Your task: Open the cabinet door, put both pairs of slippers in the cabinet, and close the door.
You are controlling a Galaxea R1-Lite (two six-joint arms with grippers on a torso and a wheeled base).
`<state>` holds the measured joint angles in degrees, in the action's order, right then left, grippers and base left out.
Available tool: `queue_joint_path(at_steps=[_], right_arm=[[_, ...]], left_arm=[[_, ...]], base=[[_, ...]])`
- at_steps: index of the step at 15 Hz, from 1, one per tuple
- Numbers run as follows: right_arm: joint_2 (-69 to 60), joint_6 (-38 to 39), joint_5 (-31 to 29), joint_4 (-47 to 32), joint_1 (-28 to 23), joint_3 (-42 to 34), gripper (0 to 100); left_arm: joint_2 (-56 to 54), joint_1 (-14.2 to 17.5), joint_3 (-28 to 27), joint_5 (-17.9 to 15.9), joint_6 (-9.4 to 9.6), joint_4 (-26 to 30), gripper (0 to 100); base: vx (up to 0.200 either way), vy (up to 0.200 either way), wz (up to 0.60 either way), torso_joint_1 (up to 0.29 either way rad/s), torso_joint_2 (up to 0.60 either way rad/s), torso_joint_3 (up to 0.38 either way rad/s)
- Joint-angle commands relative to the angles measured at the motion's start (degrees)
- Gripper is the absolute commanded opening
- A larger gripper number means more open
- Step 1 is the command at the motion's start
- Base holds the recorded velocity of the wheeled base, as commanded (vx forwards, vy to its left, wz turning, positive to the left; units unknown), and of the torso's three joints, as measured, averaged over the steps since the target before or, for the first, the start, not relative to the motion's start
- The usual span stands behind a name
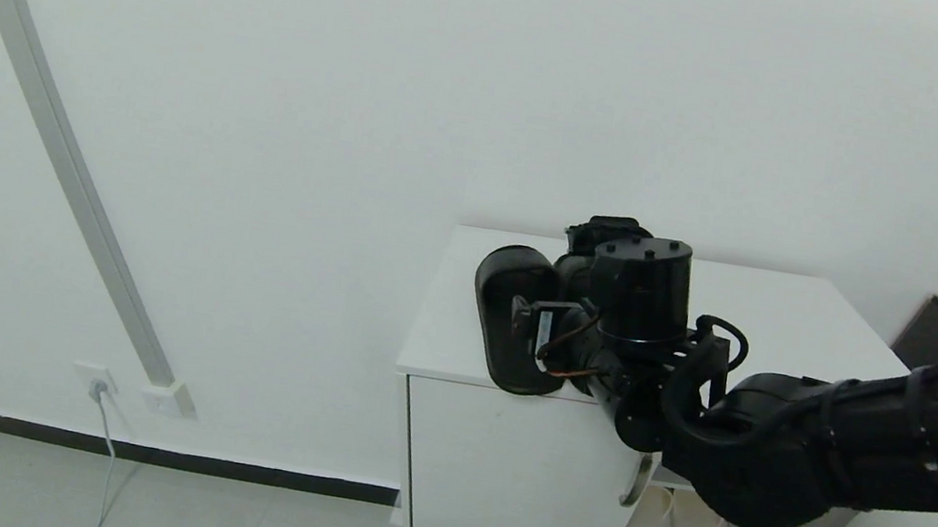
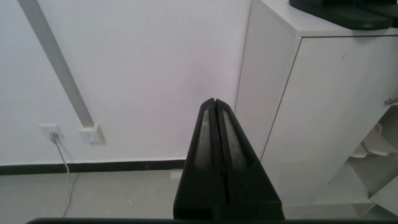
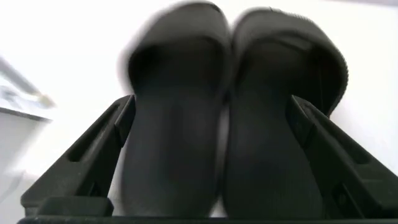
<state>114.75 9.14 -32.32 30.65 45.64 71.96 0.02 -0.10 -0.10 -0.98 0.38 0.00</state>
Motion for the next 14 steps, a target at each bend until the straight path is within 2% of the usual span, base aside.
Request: queue_joint_path(at_steps=[1,14], right_arm=[[4.2,-0.2,0.9,0.6,-1.9,1.9,100],[14.4,-3.2,4.9,-1.1,-6.3,18.0,100]], left_arm=[[0.0,0.0,0.0,0.0,-0.03,0.0,0],[0.0,0.0,0.0,0.0,-0.11,0.0,0]], base=[[0.000,0.000,0.00,0.000,0.00,0.000],[0.000,0.000,0.00,0.000,0.00,0.000]])
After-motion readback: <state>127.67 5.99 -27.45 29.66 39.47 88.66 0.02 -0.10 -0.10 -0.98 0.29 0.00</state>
